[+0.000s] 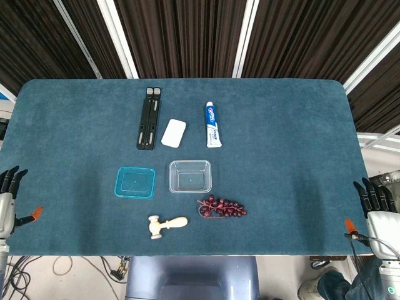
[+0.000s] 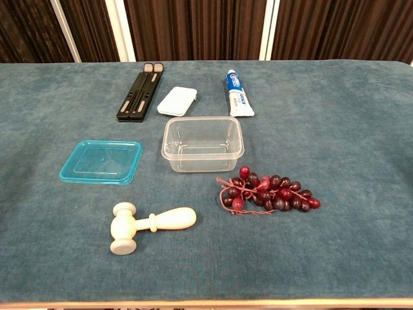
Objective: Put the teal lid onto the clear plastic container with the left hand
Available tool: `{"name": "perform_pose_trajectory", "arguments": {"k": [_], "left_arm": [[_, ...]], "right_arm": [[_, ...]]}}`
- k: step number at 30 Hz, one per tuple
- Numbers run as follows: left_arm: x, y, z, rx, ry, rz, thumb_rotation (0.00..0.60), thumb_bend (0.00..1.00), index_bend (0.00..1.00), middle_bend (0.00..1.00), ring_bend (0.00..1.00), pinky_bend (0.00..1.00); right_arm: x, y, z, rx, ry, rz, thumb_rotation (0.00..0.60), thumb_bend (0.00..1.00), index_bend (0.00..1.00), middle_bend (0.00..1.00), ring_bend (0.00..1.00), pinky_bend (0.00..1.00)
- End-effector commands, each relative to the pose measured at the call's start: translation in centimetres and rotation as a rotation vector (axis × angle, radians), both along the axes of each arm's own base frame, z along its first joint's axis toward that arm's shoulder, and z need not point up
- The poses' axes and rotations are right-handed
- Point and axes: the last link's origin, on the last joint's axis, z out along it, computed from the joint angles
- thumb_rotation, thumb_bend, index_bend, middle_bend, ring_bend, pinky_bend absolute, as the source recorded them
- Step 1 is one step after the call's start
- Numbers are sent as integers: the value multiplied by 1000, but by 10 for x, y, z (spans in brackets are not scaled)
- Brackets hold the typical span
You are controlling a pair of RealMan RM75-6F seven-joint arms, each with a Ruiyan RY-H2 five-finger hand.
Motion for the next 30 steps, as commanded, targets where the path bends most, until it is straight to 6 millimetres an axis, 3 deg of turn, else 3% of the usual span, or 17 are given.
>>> {"name": "perform_pose_trajectory", "arguments": {"k": [1,23,30], "left_arm": [[0,0,0,0,0,1,600,191,117,27,19,19],[-1,8,0,-6,-16,-18,600,110,88,23,7,17],[0,27,-9,-155,35,-44,600,75,49,18,1,16]], "right_arm": [[0,1,0,1,2,1,600,355,0,0,0,0],[1,3,2,-11,13,-9,600,354,0,0,0,0],[0,3,1,-14,-1,-22,600,354,0,0,0,0]]}}
